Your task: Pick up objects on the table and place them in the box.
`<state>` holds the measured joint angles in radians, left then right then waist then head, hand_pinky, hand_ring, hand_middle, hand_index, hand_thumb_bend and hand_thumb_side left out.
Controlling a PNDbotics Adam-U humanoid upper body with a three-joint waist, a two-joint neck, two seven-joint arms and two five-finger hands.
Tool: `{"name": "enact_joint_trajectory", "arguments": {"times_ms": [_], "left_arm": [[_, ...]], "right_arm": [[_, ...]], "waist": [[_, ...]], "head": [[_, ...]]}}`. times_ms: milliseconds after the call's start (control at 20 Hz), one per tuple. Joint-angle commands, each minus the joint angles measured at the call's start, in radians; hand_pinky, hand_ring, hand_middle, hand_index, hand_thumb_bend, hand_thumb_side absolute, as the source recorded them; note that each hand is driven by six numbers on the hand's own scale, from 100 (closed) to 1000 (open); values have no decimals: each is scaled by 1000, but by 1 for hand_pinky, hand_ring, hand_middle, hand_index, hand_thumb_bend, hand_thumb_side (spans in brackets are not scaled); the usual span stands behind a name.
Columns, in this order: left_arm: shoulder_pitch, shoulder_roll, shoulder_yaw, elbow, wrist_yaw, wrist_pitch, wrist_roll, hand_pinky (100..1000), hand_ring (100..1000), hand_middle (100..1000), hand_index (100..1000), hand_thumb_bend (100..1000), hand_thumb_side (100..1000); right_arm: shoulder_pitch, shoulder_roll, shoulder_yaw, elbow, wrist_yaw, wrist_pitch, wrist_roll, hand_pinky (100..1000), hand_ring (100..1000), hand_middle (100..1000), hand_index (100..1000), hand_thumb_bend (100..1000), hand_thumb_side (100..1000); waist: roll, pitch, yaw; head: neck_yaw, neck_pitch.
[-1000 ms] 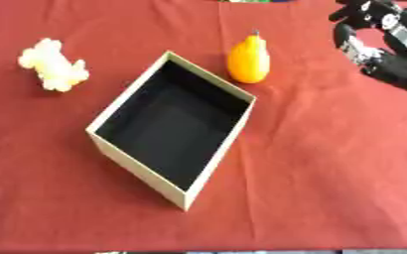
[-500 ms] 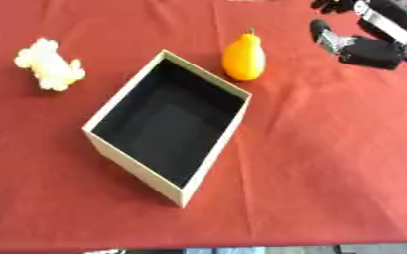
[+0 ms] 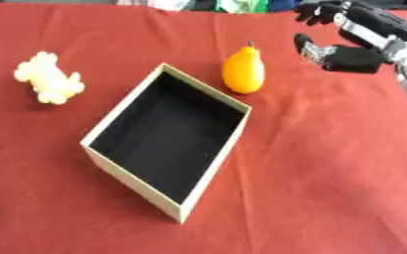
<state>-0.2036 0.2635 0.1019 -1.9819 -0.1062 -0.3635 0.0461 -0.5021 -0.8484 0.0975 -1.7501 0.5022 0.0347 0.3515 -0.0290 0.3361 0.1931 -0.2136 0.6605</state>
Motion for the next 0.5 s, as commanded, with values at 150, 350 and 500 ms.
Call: {"name": "enact_joint_trajectory", "arguments": {"times_ms": [150,350,500], "left_arm": [[-11,9,0,-18,0,-1,-7,689,809,799,772,100,755],[-13,6,-1,-18,-1,1,-8,689,809,799,771,100,756],[-14,4,-2,-18,-1,2,-10,689,809,799,771,100,757]], "right_arm": [[-31,-11,2,20,30,-10,3,870,863,855,994,100,935],[-44,2,12,41,48,-15,4,873,866,857,999,100,923],[-59,16,20,63,66,-19,11,879,876,859,1000,100,855]], "waist": [[-1,-8,3],[-3,-3,5],[-3,-1,6]], "head": [[9,-51],[12,-58],[11,-52]]}}
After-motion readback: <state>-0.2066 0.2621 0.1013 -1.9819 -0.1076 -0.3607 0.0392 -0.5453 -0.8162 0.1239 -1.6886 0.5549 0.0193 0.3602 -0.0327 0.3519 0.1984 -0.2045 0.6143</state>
